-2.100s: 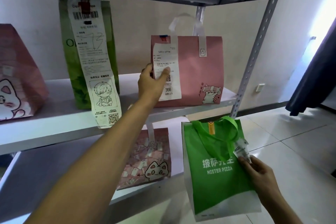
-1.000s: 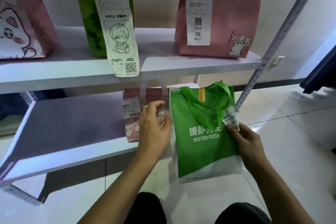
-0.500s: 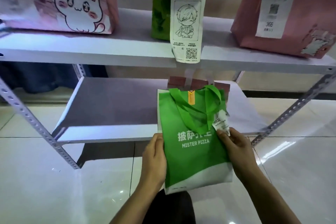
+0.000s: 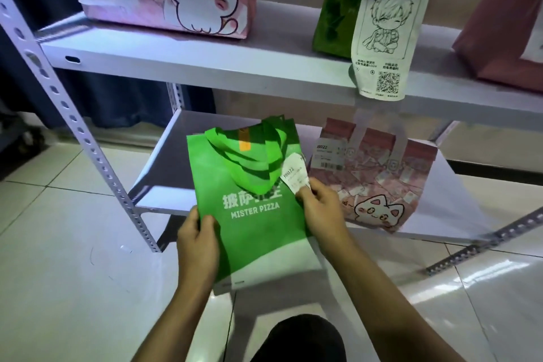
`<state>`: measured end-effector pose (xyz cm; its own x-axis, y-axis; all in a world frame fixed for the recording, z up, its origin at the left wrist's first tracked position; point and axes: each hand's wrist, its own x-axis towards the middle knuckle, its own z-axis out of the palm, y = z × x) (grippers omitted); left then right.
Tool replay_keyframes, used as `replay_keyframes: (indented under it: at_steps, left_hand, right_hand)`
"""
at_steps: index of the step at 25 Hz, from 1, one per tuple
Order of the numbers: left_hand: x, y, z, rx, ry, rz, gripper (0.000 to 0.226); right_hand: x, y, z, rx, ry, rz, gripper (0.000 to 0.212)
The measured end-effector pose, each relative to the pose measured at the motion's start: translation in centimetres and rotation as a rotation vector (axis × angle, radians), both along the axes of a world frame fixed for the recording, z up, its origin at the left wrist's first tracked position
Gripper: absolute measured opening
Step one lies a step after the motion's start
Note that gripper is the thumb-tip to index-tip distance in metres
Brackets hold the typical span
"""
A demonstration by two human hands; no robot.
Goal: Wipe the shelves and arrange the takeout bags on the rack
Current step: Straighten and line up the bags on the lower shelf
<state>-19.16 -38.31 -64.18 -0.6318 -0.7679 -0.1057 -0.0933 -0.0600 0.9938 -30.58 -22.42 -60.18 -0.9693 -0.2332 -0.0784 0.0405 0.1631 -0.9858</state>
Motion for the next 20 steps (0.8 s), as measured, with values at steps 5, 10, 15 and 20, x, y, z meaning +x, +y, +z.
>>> replay_keyframes:
  at_steps: [5, 10, 15, 20]
  left_hand:
    - [-2.8, -3.8, 1.8, -0.157, 0.12, -0.014, 0.025]
    - [-6.1, -6.6, 1.7, -0.227, 0.172, -0.13, 0.027]
    - [-6.8, -6.8, -3.2, -0.261, -0.023, -0.021, 0.031]
    - [-5.7, -5.4, -8.0, -0.184, -0.053, 0.005, 0.052]
  right_hand:
    - [-2.1, -3.7, 1.1, -0.106, 0.023, 0.014, 0.026]
    - [-4.7, -4.3, -0.4, -0.06, 0.056, -0.008, 0.02]
    - [-4.8, -3.3, -5.2, 0.276, 0.085, -0.02, 0.015]
    - [-4.2, -2.6, -8.2, 0.224, 0.01, 0.027, 0.033]
